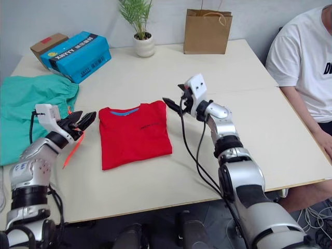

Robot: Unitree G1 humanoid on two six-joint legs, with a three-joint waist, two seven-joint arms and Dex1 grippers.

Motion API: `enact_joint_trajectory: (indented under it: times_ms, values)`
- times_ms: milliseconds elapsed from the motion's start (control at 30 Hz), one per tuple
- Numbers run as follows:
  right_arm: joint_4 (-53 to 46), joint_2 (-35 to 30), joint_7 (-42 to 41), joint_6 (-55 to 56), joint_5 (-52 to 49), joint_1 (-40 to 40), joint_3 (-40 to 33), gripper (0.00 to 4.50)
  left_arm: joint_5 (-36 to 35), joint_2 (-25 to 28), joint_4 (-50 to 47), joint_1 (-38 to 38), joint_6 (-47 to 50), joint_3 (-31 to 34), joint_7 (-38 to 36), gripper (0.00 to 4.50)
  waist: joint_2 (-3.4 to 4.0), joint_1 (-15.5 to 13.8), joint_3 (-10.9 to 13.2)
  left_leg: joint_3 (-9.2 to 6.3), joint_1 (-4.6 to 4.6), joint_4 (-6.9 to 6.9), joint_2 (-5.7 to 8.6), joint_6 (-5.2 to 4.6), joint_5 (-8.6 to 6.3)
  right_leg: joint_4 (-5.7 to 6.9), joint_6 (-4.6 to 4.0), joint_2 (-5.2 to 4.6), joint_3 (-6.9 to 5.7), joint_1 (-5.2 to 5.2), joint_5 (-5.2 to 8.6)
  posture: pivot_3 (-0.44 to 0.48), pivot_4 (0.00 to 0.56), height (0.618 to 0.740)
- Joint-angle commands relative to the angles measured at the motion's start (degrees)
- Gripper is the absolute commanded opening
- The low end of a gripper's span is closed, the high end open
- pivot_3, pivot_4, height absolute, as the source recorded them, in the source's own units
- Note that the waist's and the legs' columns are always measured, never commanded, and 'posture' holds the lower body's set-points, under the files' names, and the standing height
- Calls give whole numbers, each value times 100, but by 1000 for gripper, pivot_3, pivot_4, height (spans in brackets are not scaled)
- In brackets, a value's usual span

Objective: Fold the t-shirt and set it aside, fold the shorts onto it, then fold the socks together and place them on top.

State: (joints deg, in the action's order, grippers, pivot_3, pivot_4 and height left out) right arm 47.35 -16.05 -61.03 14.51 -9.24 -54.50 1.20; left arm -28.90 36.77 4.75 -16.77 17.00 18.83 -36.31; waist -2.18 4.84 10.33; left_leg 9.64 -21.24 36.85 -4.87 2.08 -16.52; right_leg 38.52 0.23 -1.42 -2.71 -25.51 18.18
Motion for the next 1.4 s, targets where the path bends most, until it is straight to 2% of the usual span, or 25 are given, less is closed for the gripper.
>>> enact_joint_trajectory:
  times_ms: [33, 100, 200, 367, 533, 567, 700, 933, 1033, 1267, 1400]
  values:
    - [-1596, -413, -1398, -240, -289, 720, 514, 4500, 81, 504, -1150, 761, -406, -362, -1257, 4473, 11, -14, 3, -1, 1, -2, 1, -1, -6, 0, 3, -2, 0, 0, 2, 0, 150, 740]
    - [-2176, -516, -1522, -528, -363, 1071, 665, 4500, 77, 695, -1502, 1172, -408, -492, -1572, 4473, 22, -1, 11, 2, -2, 16, 3, -8, -11, -27, 4, -4, 2, 1, 3, 0, 150, 740]
    - [-2568, -581, -1486, -291, -21, 1558, 980, 4500, 421, 829, -1888, 1720, -626, -756, -1768, 4473, 22, 14, 10, 6, 16, 20, 4, -11, -3, -9, -6, -5, 10, 6, -3, 0, 150, 740]
    - [-2511, -430, -877, -6, 470, 1889, 1271, 4500, 1226, 599, -1867, 1903, -827, -1177, -1230, 4473, 22, -24, 11, -14, 17, 16, 8, -8, 8, 0, -17, -3, 5, 6, -8, 0, 150, 740]
    - [-1864, -301, -124, 526, 1072, 1656, 1430, 4500, 1832, 419, -1490, 1774, -1073, -1348, -783, 4473, 20, -20, 10, -12, 11, 17, 9, -15, 6, -5, -17, -5, 5, 6, -9, 0, 150, 740]
    - [-1767, -271, -41, 579, 1096, 1608, 1428, 4500, 1903, 403, -1434, 1734, -1100, -1354, -726, 4076, 20, -18, 10, -12, 12, 17, 9, -15, 6, -7, -17, -5, 4, 6, -9, 0, 150, 740]
    - [-1423, -263, 253, 714, 1340, 1458, 1512, 3687, 1999, 349, -1074, 1481, -1145, -1436, -749, 3047, 20, -14, 9, -11, 15, 17, 8, -14, 6, -2, -17, -5, 4, 6, -9, 0, 150, 740]
    - [-2364, -670, -467, 441, 957, 1996, 1592, 1164, 2052, 717, -502, 1150, -1609, -1752, -1605, 763, 19, -33, 8, -10, 15, 14, 8, -15, 6, -4, -17, -6, 1, 7, -9, 0, 150, 740]
    - [-3064, -903, -628, 124, 790, 2419, 1595, 142, 2052, 772, -444, 1125, -1756, -1816, -1779, 0, 18, -51, 7, -11, 14, 15, 7, -15, 5, -6, -17, -5, 0, 8, -8, 0, 150, 740]
    - [-4977, -1643, -601, -831, 417, 3684, 1405, 38, 1794, 822, -1183, 1811, -1816, -1832, -2061, 0, 19, -59, 6, -10, 13, 10, 6, -18, 0, -17, -14, -5, 0, 9, -7, 0, 150, 740]
    - [-5535, -1999, -420, -1105, 296, 4260, 1149, 38, 1681, 860, -1901, 2395, -1555, -1622, -1900, 0, 17, -72, 6, -10, 15, 10, 7, -24, -4, -27, -12, -5, 1, 14, -6, 0, 150, 740]
